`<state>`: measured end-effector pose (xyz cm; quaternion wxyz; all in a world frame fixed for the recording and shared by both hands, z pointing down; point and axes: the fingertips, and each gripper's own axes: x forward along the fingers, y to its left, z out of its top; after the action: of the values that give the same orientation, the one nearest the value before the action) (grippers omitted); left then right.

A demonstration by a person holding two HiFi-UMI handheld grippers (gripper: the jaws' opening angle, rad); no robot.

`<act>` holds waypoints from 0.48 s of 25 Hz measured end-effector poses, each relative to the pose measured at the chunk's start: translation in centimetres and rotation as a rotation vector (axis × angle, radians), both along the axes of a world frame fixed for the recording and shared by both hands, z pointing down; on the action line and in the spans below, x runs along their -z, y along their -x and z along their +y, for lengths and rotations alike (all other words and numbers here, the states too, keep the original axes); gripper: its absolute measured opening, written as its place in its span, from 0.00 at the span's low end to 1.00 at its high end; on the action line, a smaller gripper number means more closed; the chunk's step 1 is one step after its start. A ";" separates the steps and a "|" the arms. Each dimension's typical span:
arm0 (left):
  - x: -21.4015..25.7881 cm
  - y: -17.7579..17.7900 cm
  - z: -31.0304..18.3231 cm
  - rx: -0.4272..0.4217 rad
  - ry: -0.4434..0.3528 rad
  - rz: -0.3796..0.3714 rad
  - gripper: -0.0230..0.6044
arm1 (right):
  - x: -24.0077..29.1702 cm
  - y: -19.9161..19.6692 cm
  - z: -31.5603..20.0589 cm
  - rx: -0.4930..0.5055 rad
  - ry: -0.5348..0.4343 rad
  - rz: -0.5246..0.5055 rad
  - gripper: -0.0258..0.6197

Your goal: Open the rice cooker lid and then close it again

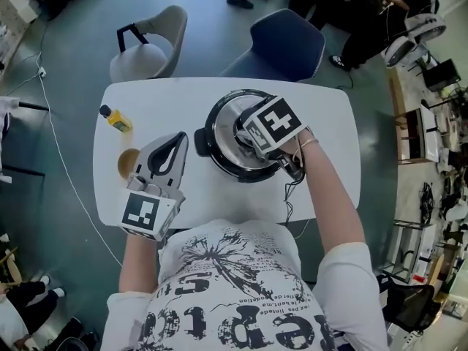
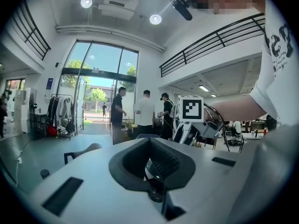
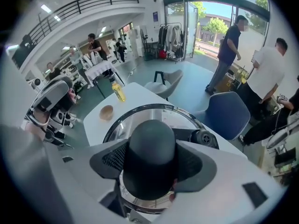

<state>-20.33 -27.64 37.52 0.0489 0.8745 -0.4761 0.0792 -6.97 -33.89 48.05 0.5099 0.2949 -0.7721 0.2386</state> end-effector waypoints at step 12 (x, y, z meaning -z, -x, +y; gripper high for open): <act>0.9 0.7 -1.0 -0.032 -0.015 0.008 0.06 | 1.2 -0.3 -0.4 -0.087 -0.004 -0.057 0.49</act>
<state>-21.01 -28.61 36.58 0.0430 0.8826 -0.4624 0.0730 -6.63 -34.33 46.86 0.4762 0.3222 -0.7733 0.2673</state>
